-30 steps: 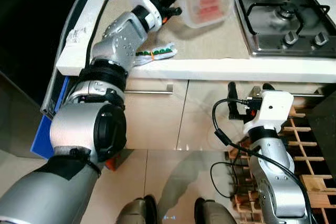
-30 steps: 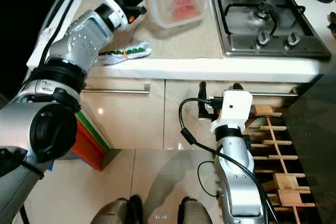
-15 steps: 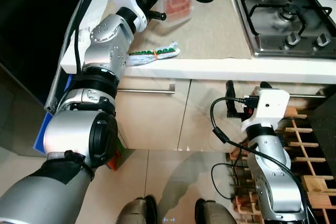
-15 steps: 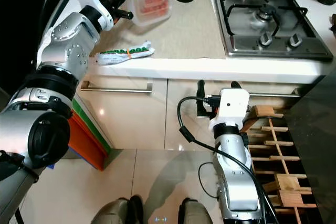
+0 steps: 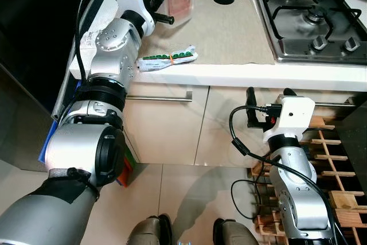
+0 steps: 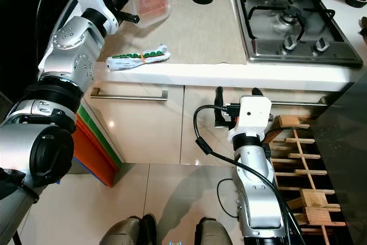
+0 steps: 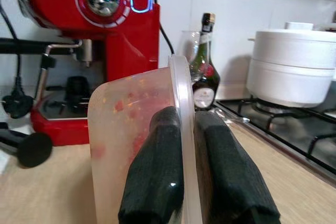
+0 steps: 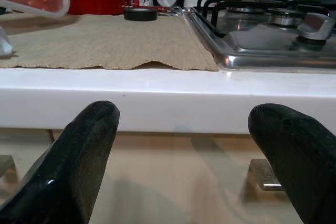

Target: Restocking fridge

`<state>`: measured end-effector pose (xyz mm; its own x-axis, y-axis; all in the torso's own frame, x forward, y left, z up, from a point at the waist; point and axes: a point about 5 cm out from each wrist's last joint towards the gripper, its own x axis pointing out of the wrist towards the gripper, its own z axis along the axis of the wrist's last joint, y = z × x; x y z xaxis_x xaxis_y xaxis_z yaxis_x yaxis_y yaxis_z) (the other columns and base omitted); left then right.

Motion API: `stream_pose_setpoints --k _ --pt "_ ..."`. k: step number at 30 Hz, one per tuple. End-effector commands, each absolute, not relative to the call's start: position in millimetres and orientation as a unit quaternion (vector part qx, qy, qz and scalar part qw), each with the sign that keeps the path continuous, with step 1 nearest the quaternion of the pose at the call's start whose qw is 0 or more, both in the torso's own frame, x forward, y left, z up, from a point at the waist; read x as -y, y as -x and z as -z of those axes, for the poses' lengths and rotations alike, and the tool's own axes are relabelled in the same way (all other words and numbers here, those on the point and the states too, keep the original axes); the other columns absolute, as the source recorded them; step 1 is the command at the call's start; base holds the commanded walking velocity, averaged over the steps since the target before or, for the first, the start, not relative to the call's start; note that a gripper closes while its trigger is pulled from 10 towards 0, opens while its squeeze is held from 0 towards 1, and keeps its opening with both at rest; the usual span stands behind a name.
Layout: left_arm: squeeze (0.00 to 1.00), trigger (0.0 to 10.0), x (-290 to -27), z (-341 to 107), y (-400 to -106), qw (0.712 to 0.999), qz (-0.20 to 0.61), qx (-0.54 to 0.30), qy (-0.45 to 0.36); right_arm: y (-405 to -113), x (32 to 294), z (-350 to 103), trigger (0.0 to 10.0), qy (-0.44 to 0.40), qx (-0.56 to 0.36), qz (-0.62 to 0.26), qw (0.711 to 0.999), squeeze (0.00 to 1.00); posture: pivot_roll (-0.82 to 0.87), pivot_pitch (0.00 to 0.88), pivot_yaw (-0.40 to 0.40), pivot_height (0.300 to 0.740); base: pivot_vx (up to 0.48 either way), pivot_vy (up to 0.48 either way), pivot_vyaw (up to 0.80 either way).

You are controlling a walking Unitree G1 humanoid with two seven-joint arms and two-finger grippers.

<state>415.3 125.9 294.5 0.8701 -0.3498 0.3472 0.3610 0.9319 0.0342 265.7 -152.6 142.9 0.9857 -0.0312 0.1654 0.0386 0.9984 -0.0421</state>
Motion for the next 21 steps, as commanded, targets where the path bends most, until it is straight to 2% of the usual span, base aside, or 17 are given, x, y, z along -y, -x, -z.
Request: stream_pose_setpoints --k 1,17,21 --pt "0.00 10.0 -125.1 -307.2 -414.8 0.964 0.180 0.198 -0.004 -267.1 153.5 -143.4 10.0 0.028 0.086 0.020 0.996 0.00 -0.18 0.090 0.047 0.740 -0.281 0.000 0.00" --pt "0.00 10.0 -130.9 -328.8 -411.5 0.955 0.138 0.260 -0.028 -265.6 151.5 -140.6 10.0 0.032 0.087 0.017 0.996 0.00 -0.19 0.090 0.050 0.740 -0.283 0.000 0.00" --pt "0.00 10.0 -132.4 -330.0 -410.8 0.954 0.132 0.269 -0.019 -264.4 150.2 -138.9 10.0 0.032 0.085 0.015 0.996 0.00 -0.19 0.090 0.050 0.740 0.000 0.000 0.00"
